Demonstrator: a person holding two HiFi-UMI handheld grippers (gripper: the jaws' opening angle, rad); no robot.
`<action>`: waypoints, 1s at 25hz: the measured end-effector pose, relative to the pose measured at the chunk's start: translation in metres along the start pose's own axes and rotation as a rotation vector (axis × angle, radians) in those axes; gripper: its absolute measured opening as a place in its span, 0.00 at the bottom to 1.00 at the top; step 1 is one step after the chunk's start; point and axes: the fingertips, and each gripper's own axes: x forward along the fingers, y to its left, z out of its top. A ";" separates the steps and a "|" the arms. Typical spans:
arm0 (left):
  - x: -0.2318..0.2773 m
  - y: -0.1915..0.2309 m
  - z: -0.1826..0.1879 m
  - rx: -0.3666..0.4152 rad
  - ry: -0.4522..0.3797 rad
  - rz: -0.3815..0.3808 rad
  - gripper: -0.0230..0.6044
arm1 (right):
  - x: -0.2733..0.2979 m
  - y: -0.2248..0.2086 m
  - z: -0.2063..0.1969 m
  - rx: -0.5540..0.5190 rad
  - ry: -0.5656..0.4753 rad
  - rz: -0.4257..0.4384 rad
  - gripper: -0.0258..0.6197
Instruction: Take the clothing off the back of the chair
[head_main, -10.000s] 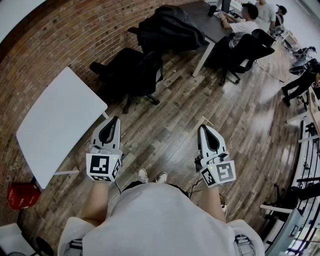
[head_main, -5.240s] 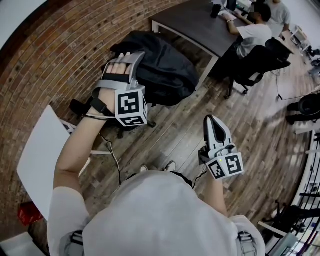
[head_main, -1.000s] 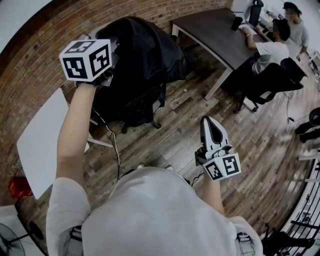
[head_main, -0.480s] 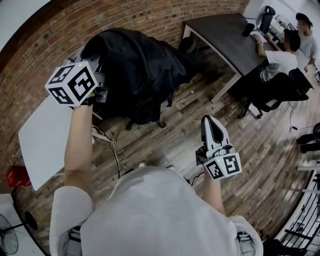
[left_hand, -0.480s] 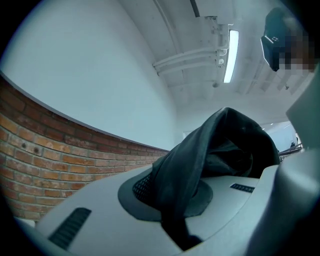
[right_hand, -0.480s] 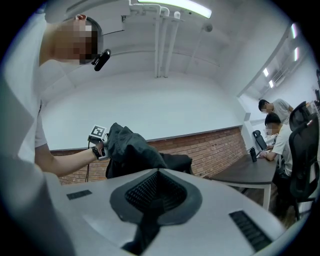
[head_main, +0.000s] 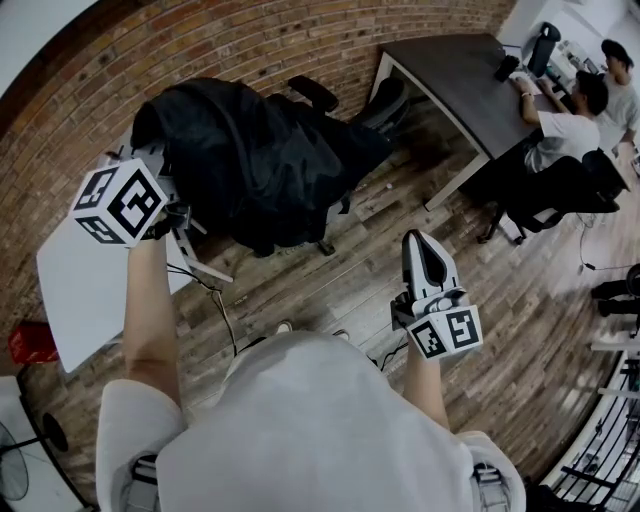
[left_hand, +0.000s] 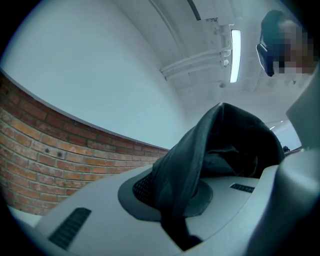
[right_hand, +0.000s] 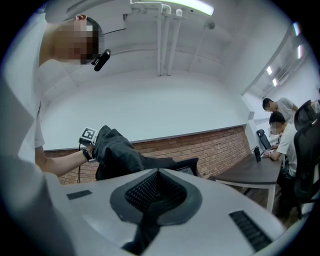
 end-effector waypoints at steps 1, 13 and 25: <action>-0.008 0.006 -0.002 -0.005 0.001 0.011 0.10 | 0.000 0.000 0.000 0.000 0.001 -0.001 0.07; -0.092 0.048 -0.025 -0.025 0.030 0.153 0.10 | 0.014 0.018 -0.005 -0.006 0.023 0.047 0.07; -0.158 0.062 -0.054 -0.034 0.099 0.214 0.10 | 0.027 0.038 -0.013 0.003 0.037 0.067 0.07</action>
